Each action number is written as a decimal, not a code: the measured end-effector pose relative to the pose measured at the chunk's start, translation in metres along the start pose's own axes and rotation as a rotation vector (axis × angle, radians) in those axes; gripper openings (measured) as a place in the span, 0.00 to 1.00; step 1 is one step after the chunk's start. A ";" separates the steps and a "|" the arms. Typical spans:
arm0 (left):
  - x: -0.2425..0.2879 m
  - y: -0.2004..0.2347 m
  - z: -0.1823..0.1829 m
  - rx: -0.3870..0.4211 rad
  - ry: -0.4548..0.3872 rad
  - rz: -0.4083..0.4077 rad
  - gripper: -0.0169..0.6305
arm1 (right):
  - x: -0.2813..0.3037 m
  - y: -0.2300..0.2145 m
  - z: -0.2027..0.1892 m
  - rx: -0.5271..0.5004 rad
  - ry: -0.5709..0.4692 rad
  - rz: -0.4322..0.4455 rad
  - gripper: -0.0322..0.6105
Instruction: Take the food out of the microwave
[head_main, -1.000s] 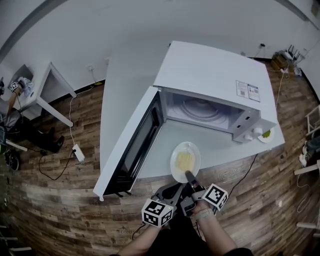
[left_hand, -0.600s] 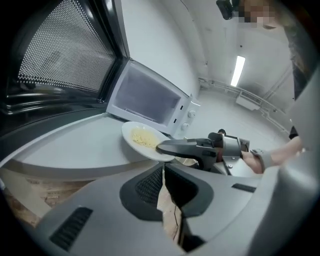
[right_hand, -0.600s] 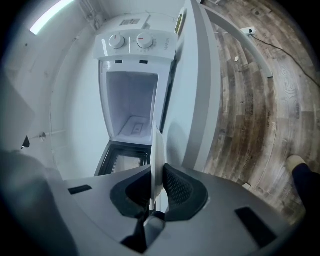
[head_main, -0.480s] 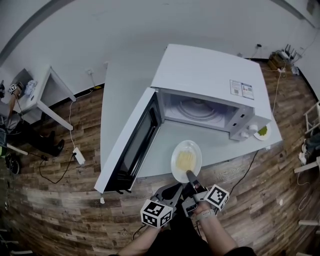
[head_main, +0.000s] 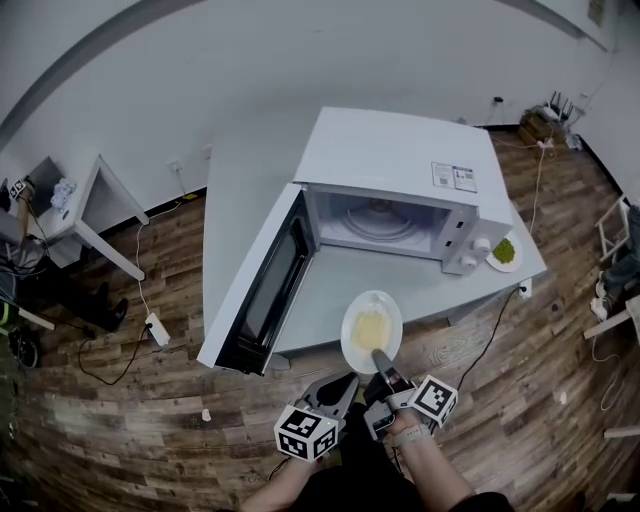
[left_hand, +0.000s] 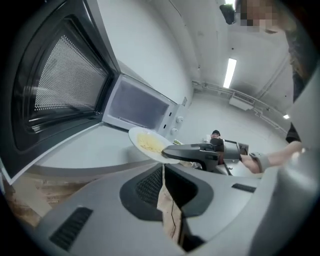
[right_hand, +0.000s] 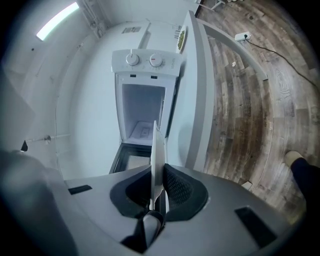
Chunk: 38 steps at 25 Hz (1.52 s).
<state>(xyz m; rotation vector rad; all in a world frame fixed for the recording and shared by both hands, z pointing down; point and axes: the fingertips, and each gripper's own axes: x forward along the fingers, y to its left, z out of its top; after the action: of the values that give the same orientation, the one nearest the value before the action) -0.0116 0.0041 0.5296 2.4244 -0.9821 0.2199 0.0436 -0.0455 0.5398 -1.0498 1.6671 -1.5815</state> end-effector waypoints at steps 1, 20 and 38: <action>-0.003 -0.004 0.000 0.004 -0.002 -0.006 0.06 | -0.004 0.003 -0.002 0.000 -0.003 0.004 0.13; -0.077 -0.040 -0.002 -0.018 -0.062 -0.024 0.06 | -0.078 0.033 -0.048 0.004 -0.005 0.027 0.13; -0.121 -0.064 -0.013 -0.010 -0.099 -0.025 0.06 | -0.129 0.042 -0.076 0.017 -0.024 0.041 0.14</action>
<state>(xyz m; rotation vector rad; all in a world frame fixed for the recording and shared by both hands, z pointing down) -0.0548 0.1227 0.4757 2.4570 -0.9921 0.0864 0.0381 0.1032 0.4944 -1.0160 1.6460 -1.5480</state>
